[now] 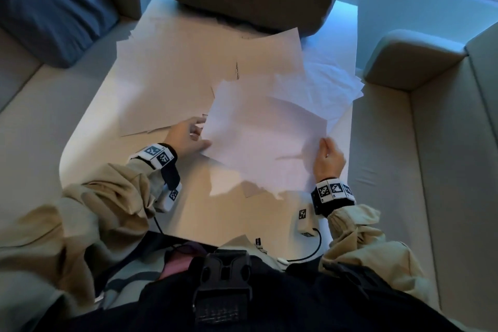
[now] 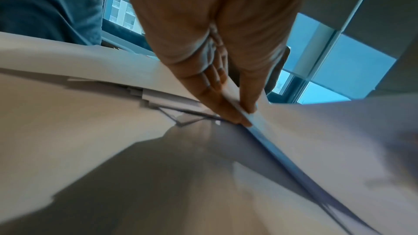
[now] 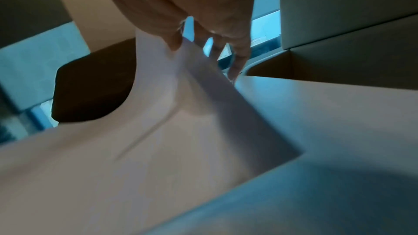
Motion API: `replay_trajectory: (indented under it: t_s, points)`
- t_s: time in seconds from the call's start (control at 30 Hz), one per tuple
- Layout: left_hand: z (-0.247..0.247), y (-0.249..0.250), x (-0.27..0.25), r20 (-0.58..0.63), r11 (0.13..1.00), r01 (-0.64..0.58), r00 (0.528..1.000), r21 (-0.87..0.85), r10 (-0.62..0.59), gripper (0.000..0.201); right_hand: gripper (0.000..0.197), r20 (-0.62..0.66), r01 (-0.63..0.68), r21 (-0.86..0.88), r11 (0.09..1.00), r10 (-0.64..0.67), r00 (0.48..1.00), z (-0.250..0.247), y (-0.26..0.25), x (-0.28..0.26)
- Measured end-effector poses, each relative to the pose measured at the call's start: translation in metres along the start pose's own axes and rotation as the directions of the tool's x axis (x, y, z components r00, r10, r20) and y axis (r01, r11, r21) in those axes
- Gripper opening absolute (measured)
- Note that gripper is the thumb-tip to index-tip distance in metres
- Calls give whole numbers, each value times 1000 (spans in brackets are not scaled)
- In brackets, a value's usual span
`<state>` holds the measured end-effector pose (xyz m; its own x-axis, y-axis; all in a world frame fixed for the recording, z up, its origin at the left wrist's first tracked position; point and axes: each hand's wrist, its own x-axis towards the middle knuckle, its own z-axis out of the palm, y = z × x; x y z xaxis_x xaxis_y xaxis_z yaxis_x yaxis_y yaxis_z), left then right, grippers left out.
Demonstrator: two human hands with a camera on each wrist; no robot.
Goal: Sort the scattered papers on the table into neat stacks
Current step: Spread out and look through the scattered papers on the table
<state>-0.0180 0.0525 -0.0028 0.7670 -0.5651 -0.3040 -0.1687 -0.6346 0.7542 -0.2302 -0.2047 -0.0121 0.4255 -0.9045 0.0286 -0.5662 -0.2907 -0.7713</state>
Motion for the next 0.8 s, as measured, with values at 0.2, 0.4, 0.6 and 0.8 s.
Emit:
replay_trajectory:
  t_s: [0.2,0.4,0.6,0.8]
  points:
    - [6,10,25,-39,985,-101,993,143,107,40,12,-24,-292,26,956,293,956,-13,14,8]
    - [12,41,82,-2,919,-166,984,357,178,54,41,313,-512,-127,850,524,792,7,69,-15]
    - [19,59,127,23,901,-70,998,428,66,58,12,392,-470,-126,874,479,786,3,85,-14]
    - [24,50,140,-57,797,-36,994,603,88,48,15,428,-610,4,792,550,717,-17,53,-26]
